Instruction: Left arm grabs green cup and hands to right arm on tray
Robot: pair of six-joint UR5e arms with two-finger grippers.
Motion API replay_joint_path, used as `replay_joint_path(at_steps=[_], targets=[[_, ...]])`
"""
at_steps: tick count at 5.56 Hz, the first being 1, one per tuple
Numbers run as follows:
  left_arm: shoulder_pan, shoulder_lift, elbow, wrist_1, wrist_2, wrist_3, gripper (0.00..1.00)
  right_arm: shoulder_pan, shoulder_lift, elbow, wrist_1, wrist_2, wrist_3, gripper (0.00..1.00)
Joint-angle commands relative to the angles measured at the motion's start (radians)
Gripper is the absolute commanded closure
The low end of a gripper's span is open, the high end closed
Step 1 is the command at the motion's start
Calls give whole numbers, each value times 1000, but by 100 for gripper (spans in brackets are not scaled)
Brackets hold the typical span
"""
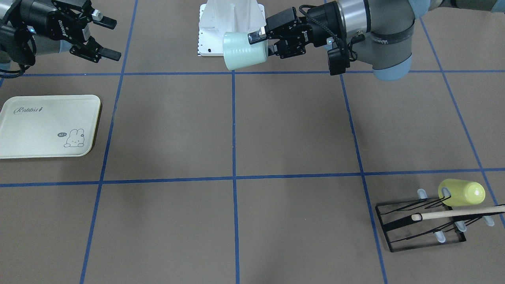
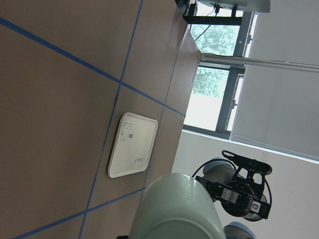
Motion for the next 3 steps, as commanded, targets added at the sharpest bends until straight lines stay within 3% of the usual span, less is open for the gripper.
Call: replay_joint_path(at_steps=[1, 3], targets=[[23, -16, 1, -37, 3, -44, 100, -104, 50, -1, 115, -148, 83, 0], [50, -22, 0, -37, 1, -42, 100, -185, 128, -29, 84, -196, 76, 0]])
